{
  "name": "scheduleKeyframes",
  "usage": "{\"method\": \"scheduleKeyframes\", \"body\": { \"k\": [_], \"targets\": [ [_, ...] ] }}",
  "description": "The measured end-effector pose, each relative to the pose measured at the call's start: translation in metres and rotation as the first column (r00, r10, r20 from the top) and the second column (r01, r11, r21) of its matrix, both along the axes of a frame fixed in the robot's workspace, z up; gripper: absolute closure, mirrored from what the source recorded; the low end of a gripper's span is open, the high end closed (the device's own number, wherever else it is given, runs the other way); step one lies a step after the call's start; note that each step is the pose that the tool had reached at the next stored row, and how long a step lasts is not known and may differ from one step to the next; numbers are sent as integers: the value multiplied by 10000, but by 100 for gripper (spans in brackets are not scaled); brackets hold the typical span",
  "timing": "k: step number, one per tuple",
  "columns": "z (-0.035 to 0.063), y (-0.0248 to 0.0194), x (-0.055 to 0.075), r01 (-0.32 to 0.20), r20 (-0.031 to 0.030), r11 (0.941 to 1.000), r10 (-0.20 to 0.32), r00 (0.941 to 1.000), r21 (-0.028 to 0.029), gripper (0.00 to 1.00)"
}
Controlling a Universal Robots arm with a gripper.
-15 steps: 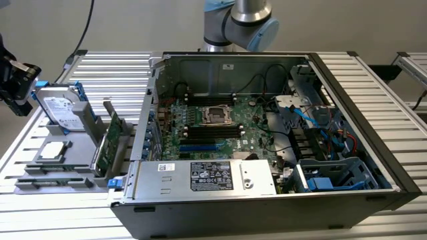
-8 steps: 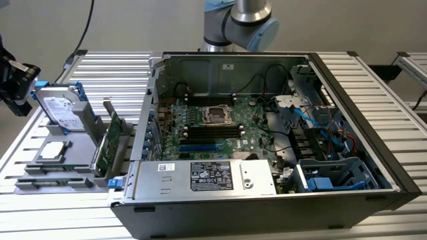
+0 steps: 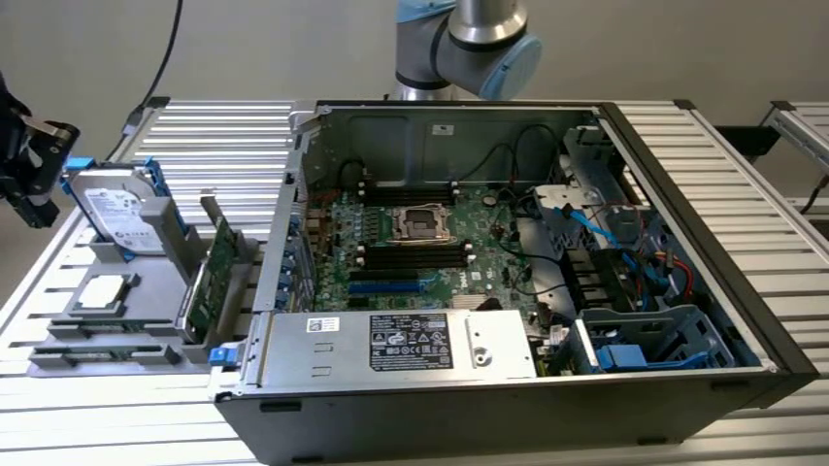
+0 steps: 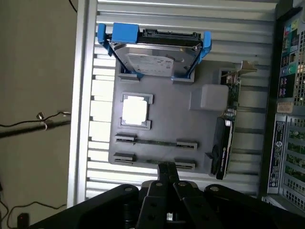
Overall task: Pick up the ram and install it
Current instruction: 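Pick up the ram and move it above insertion slot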
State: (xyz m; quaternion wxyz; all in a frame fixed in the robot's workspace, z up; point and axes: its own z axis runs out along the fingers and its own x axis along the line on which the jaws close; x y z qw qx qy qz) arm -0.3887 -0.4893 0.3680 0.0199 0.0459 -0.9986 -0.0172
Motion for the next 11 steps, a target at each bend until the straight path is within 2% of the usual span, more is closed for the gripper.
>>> {"method": "scheduleKeyframes", "body": {
  "k": [3, 6, 11],
  "targets": [
    [-3, 0, 0, -538, 0, 9986, 538, 9986, 0, 89],
    [-9, 0, 0, -1091, 0, 9940, 1091, 9940, 0, 89],
    [-23, 0, 0, -1991, -1, 9800, 1991, 9800, 0, 89]
  ]
}}
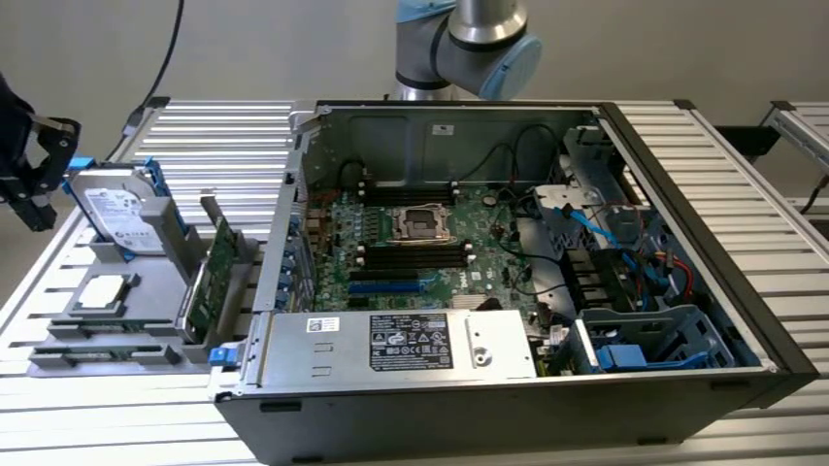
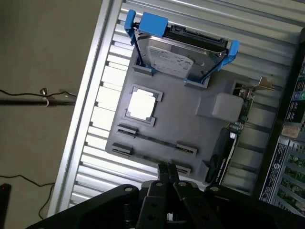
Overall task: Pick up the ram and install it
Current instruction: 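Pick up the ram and move it above insertion slot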
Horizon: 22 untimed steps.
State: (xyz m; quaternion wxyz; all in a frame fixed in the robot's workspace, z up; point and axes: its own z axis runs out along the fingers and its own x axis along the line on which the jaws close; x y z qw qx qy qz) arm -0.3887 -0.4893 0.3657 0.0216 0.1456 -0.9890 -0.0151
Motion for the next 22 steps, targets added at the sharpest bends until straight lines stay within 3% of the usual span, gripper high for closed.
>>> {"method": "scheduleKeyframes", "body": {
  "k": [6, 11, 15, 19, 22],
  "targets": [
    [-23, 0, 0, -1078, 0, 9942, 1078, 9942, 1, 89],
    [-47, 0, 0, -1982, 1, 9802, 1982, 9802, 6, 89],
    [-67, 0, 0, -2681, 4, 9634, 2681, 9634, 17, 89],
    [-87, 0, 0, -3381, 7, 9411, 3381, 9411, 25, 89],
    [-101, 0, 0, -3890, 8, 9212, 3890, 9212, 28, 89]
  ]
}}
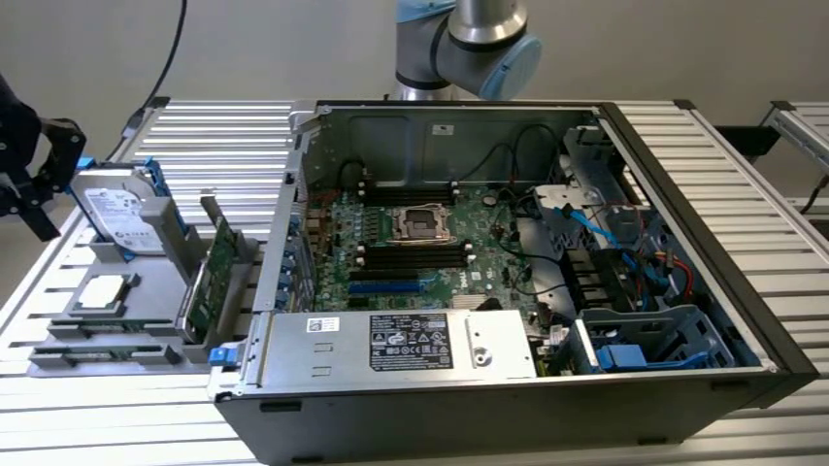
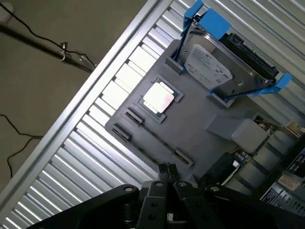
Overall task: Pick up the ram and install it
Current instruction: 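Pick up the ram and move it above insertion slot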
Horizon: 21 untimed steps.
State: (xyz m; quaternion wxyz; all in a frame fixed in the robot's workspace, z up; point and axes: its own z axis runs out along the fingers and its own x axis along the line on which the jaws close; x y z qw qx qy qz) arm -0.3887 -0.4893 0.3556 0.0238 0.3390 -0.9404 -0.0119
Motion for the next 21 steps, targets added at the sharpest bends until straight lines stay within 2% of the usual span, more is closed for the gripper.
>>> {"method": "scheduleKeyframes", "body": {
  "k": [3, 6, 11, 16, 21],
  "targets": [
    [-14, 0, 0, -545, 0, 9985, 545, 9985, 3, 89],
    [-28, 0, 0, -1082, 0, 9941, 1082, 9941, 6, 89],
    [-53, 0, 0, -1986, 1, 9801, 1986, 9801, 10, 89],
    [-76, 0, 0, -2868, 1, 9580, 2868, 9580, 13, 89],
    [-99, 0, 0, -3722, 1, 9282, 3722, 9282, 14, 89]
  ]
}}
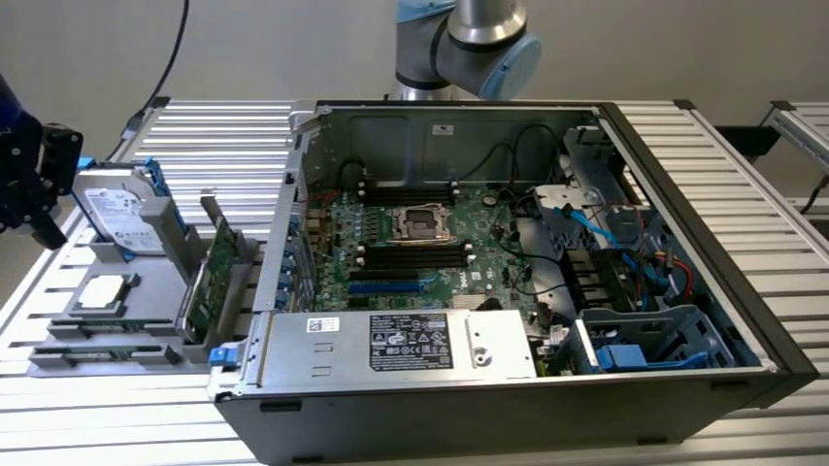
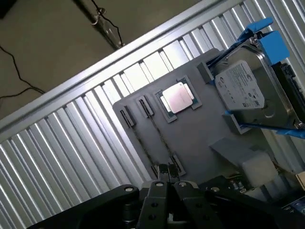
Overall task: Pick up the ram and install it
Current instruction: 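Pick up the ram and move it above insertion slot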
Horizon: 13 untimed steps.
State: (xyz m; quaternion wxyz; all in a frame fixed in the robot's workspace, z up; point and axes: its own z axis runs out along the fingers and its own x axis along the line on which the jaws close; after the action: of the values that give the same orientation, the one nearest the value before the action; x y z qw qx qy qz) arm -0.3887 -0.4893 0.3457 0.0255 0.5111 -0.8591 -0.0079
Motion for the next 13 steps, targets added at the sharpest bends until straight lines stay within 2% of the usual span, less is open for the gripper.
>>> {"method": "scheduleKeyframes", "body": {
  "k": [3, 6, 9, 13],
  "targets": [
    [-15, 0, 0, -551, 1, 9985, 551, 9985, 2, 89],
    [-29, 0, 0, -1089, 1, 9941, 1089, 9941, 6, 89],
    [-43, 0, 0, -1634, 1, 9866, 1634, 9866, 10, 89],
    [-62, 0, 0, -2345, 2, 9721, 2345, 9721, 16, 89]
  ]
}}
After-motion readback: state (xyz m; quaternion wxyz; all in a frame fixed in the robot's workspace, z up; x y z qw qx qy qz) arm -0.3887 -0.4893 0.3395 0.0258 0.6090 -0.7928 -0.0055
